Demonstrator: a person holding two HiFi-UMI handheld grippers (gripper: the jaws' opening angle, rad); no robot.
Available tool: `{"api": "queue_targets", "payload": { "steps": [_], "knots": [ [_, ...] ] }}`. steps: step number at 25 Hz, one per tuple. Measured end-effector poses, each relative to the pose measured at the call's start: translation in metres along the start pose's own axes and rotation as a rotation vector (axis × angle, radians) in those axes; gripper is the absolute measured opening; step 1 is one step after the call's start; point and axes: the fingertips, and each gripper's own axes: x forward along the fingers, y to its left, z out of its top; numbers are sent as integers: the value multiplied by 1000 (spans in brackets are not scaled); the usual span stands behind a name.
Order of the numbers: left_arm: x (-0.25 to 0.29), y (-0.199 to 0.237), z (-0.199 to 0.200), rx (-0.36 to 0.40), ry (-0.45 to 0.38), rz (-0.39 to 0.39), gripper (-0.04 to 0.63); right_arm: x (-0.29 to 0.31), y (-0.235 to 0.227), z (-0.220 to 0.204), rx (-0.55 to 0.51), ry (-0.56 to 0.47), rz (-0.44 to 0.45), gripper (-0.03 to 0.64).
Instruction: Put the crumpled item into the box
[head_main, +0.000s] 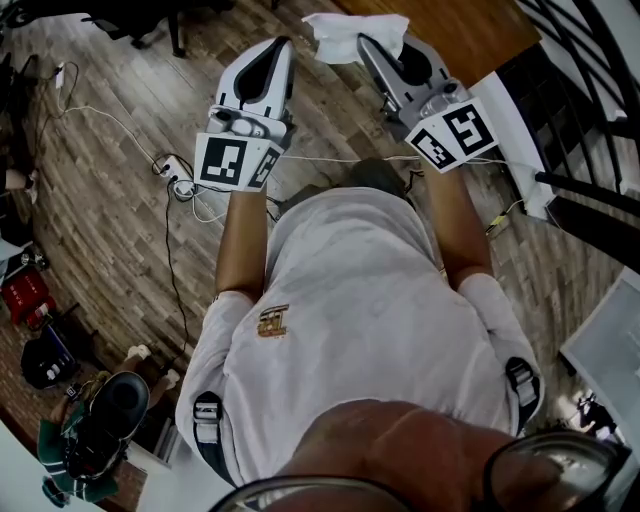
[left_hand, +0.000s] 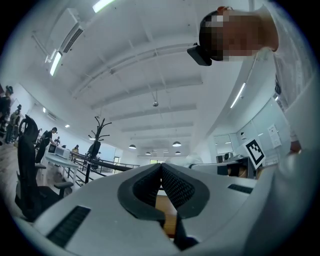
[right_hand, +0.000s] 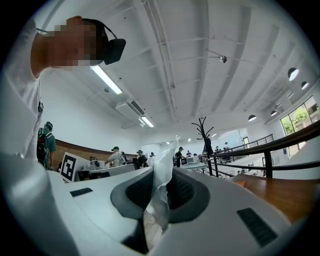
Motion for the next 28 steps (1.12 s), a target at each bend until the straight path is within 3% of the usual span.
{"api": "queue_targets", "payload": {
  "steps": [15,22,28],
  "knots": [
    [-18,46,1,-14,-8,-11,20,41,16,-6,-15,10,-27,67],
    [4,60,-14,2,6,-2,20,53,-10,-16,-7,2,-18,67],
    [47,100,-20,13,18,10,20,95,-54,-16,7,-1,-9,67]
  ]
}}
